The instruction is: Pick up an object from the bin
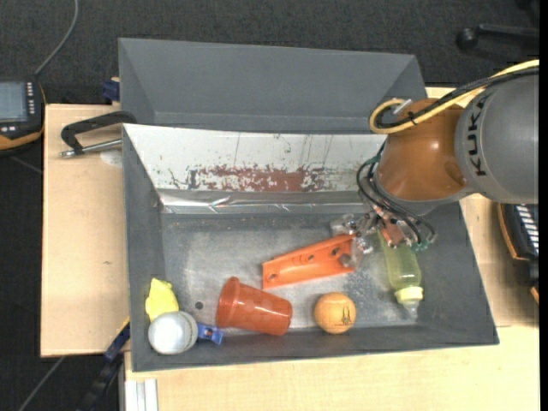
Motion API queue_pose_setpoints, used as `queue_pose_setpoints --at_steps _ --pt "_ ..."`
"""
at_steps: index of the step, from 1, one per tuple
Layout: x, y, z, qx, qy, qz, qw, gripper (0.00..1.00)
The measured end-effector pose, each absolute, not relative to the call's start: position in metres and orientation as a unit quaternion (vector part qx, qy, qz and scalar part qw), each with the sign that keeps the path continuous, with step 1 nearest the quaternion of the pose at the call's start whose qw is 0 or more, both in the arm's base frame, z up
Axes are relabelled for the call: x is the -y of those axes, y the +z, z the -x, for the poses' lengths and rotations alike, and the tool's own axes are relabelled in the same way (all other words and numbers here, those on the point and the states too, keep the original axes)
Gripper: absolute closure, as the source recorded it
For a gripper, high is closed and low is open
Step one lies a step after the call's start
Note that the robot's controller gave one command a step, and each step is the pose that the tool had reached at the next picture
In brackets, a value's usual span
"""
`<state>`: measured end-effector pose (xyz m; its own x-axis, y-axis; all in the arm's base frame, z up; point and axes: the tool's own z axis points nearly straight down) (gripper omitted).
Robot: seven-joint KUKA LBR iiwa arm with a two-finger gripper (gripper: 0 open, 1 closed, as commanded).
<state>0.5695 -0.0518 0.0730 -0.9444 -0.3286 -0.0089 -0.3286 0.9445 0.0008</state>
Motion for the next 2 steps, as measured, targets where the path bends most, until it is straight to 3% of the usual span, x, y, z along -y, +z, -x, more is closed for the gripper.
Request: queue_pose_setpoints --at_steps 1,2 --pt "0.0518 0.0727 -0.5694 -0.986 0.001 0.167 0.004 0.00" --pt "0.0519 0.0727 -0.5694 -0.986 0.001 0.167 0.004 0.00"
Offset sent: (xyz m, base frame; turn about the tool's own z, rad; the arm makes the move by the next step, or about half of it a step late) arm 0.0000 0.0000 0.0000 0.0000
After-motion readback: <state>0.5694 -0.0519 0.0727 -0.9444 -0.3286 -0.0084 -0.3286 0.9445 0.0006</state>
